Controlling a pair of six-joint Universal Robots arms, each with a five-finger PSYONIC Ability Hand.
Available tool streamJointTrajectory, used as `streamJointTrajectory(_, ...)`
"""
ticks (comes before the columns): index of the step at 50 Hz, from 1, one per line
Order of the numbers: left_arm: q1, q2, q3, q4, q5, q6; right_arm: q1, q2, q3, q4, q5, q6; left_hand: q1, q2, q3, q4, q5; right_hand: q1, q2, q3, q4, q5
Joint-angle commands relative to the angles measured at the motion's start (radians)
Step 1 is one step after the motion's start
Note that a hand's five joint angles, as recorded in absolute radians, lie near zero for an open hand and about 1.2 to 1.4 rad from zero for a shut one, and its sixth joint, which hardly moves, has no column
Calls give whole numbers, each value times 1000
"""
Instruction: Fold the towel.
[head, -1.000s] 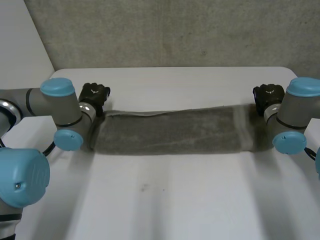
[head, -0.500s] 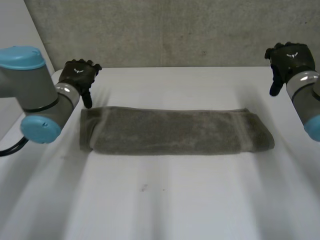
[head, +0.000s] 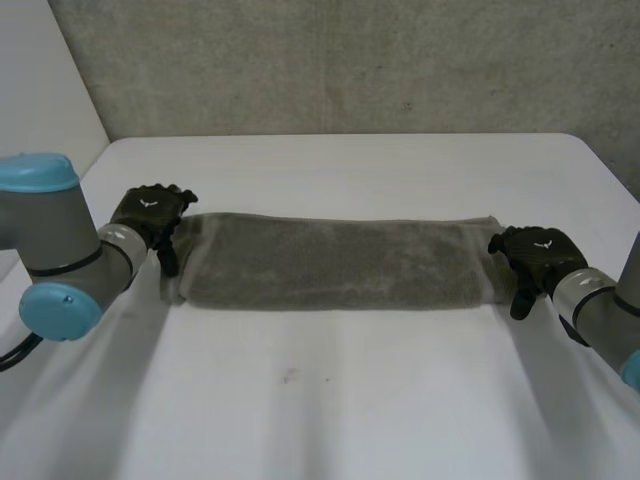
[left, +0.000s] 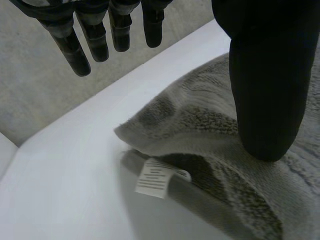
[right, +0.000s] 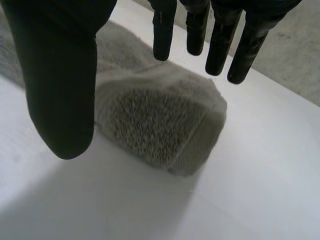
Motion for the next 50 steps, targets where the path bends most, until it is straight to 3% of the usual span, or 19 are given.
streamJointTrajectory(1,-10,-8,-17,0,-1,-60,-18,83,-24,-105,14,-40,32,32,34,35,17,192,207,185,186,180)
streamJointTrajectory(5,-16,-10,-20,0,-1,-61,-28,98,-24,-139,16,-80,32,32,34,35,17,374,389,367,369,362)
streamJointTrajectory(7,-18,-10,-20,0,-1,-61,-36,109,-27,-183,30,-96,32,32,34,35,17,882,897,875,877,870)
streamJointTrajectory(8,-21,-10,-20,0,-1,-62,-36,109,-27,-183,30,-96,32,32,34,35,17,885,900,878,880,873)
streamJointTrajectory(9,-21,-10,-22,0,-1,-62,-45,109,-27,-207,48,-97,32,32,34,35,17,1084,1099,1078,1079,1073)
streamJointTrajectory(15,-33,-16,-28,2,-1,-65,-67,92,-27,-245,128,-103,32,32,34,35,17,1086,1101,1080,1081,1075)
streamJointTrajectory(23,-75,-94,-11,23,-7,-65,-70,72,-13,-238,131,-111,32,32,34,35,17,1086,1101,1080,1081,1075)
streamJointTrajectory(37,-81,-96,-8,38,-13,-53,-91,74,-13,-241,135,-212,41,41,42,44,26,1086,1101,1080,1081,1075)
streamJointTrajectory(42,-75,-93,-17,38,-22,-51,-177,66,-42,-232,135,-234,41,41,42,44,26,1086,1101,1080,1081,1075)
streamJointTrajectory(50,-96,-59,-42,26,-21,-62,-202,58,-85,-183,134,-292,41,41,42,44,26,1086,1101,1080,1081,1075)
